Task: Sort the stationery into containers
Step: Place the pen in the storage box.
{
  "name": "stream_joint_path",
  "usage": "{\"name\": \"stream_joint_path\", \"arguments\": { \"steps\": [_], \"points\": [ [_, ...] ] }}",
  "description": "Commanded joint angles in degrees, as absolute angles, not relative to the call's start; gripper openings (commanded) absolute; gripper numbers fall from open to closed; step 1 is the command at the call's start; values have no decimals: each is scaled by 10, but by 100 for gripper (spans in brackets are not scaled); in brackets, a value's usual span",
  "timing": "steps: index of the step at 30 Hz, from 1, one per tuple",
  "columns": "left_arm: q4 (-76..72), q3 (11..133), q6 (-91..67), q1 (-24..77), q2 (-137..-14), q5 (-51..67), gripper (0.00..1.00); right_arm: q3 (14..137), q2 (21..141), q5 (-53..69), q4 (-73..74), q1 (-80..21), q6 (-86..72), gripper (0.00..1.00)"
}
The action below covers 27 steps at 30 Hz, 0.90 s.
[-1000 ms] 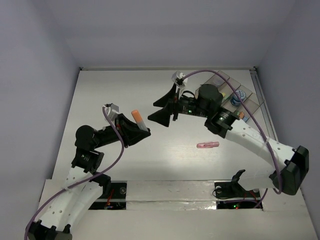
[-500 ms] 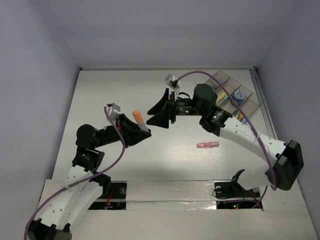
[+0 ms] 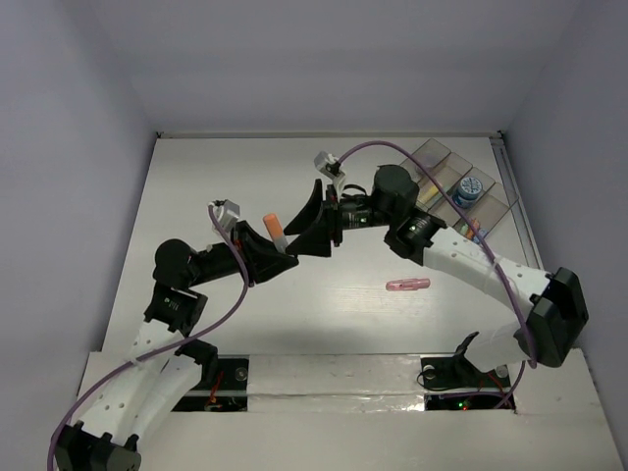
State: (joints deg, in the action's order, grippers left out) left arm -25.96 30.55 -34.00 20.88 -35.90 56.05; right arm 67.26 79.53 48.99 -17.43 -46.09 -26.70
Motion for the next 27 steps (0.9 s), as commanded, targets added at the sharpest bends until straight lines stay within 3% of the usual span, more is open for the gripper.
{"name": "stream_joint_path", "arguments": {
  "steps": [1, 4, 7, 18, 20, 21, 23, 27],
  "points": [
    [-287, 308, -340, 210, -361, 563, 0, 708, 829, 548, -235, -460, -313, 67],
    [-285, 309, -338, 210, -365, 563, 0, 709, 845, 568, -276, -460, -336, 60],
    [-283, 310, -337, 210, -368, 563, 0, 713, 854, 570, -290, -465, -346, 47],
    [-269, 313, -331, 210, -381, 563, 0, 713, 865, 561, -309, -465, -358, 43],
    [-267, 313, -330, 210, -382, 563, 0, 711, 864, 554, -309, -465, -358, 24],
    [-266, 314, -330, 210, -381, 561, 0, 710, 862, 549, -305, -465, -356, 7],
    [-265, 314, -330, 210, -379, 558, 0, 707, 860, 540, -299, -465, -351, 0],
    [-257, 313, -326, 210, -371, 545, 0, 691, 841, 502, -279, -465, -337, 0]
  ]
}}
